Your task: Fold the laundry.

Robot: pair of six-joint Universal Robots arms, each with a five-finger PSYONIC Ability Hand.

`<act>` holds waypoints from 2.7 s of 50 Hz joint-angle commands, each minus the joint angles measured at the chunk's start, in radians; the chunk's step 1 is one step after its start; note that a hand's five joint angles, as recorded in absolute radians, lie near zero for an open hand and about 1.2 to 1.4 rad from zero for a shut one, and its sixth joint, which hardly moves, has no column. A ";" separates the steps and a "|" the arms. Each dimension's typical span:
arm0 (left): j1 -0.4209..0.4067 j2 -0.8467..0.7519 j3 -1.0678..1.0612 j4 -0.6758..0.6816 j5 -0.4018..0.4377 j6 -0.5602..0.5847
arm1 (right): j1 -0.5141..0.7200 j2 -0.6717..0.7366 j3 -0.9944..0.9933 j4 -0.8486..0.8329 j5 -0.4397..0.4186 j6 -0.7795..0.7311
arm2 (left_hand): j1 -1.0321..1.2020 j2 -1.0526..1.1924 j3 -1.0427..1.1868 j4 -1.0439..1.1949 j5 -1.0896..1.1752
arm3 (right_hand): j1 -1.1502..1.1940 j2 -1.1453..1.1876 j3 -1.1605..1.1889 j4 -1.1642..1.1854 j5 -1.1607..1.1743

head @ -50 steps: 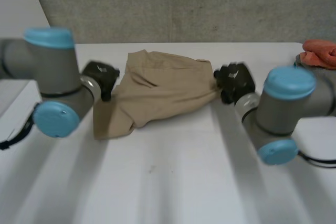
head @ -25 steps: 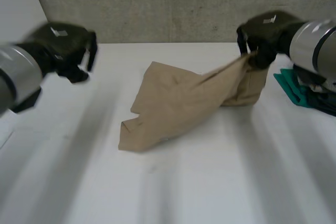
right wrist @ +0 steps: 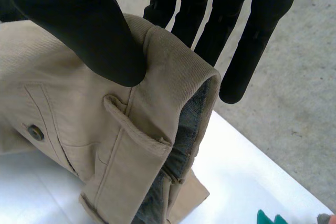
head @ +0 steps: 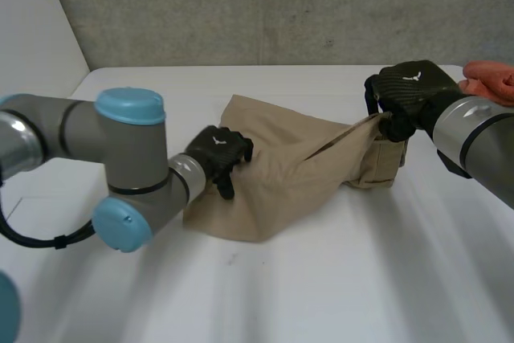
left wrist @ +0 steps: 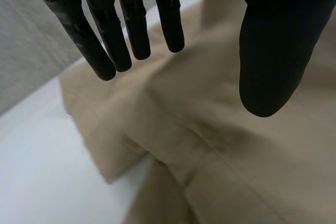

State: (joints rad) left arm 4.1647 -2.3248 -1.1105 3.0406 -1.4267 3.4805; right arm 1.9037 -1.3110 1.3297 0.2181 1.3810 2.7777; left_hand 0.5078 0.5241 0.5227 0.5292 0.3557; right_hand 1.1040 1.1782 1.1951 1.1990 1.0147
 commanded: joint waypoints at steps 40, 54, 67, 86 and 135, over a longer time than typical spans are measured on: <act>0.080 0.207 0.003 -0.355 -0.164 0.177 | 0.074 0.314 -0.216 0.300 0.038 -0.405 | 0.888 0.872 0.874 0.867 0.866 | 0.292 0.218 0.201 0.197 0.207; 0.100 0.278 0.465 0.271 -0.245 0.009 | 0.104 0.375 -0.684 -0.541 0.213 -0.248 | 0.888 0.872 0.874 0.867 0.866 | 0.292 0.218 0.201 0.197 0.207; 0.118 0.380 0.111 0.279 -0.236 -0.003 | 0.092 0.357 -0.474 -0.741 0.023 -0.176 | 0.888 0.872 0.874 0.867 0.866 | 0.292 0.218 0.201 0.197 0.207; 0.081 0.327 -0.420 0.164 -0.233 0.028 | 0.040 0.454 0.006 -0.536 -0.083 -0.170 | 0.888 0.872 0.874 0.867 0.866 | 0.292 0.218 0.201 0.197 0.207; 0.132 0.225 -0.238 -0.019 0.019 0.158 | 0.023 0.147 0.235 0.173 0.024 -0.334 | 0.228 0.211 0.213 0.206 0.205 | 0.292 0.218 0.201 0.197 0.207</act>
State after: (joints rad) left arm 4.2688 -1.9301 -1.4599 2.9710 -1.4660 3.5833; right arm 1.9134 -1.1633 1.5469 0.4207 1.3895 2.4390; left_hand 0.5771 0.5677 0.5659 0.5710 0.3948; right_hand 1.1042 1.1797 1.1960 1.2011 1.0240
